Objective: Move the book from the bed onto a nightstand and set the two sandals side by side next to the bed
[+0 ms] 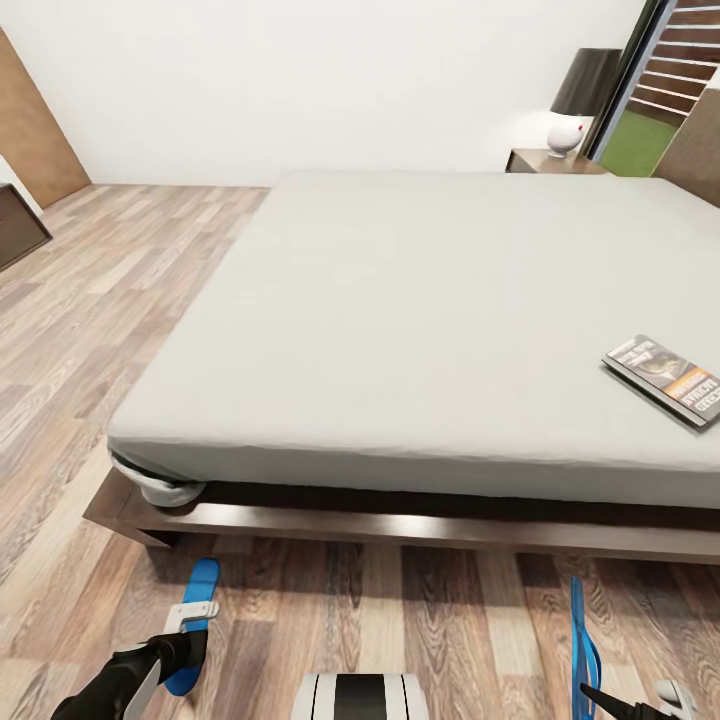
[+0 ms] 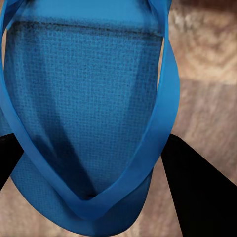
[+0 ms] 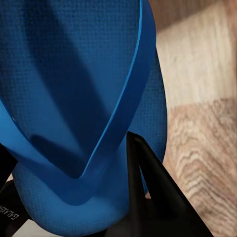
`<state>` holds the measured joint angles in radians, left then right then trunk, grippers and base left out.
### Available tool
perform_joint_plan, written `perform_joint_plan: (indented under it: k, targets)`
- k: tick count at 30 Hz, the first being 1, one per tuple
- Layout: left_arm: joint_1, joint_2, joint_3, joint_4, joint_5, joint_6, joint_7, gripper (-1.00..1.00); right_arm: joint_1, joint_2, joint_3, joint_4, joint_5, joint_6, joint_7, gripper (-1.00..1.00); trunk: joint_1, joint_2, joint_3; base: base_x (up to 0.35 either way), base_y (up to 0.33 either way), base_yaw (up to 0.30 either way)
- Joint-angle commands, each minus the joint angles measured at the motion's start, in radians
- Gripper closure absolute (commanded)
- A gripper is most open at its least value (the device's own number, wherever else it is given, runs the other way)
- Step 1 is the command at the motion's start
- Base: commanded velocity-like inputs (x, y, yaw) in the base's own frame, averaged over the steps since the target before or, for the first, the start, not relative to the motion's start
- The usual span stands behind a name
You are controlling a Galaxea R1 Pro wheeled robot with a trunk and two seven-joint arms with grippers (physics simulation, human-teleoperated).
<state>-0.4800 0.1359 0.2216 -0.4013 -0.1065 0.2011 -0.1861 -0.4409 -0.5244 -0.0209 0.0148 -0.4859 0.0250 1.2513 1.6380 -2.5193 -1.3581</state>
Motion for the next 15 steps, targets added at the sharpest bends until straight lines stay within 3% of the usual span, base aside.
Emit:
perform_joint_plan:
  k: [1,15]
  targets:
    - [0.0,-0.001,0.009,-0.002,-0.012,0.006,-0.008,1.0,-0.001,0.0,-0.002,0.001,0.0,0.007,0.003,1.0,0.0,0.0,-0.001,0.001,0.003,0.0]
    - [0.0,-0.001,0.01,-0.002,-0.012,0.006,-0.008,1.0,-0.001,0.0,-0.002,0.001,0.0,0.007,0.004,1.0,0.0,0.0,-0.001,0.0,0.0,0.0]
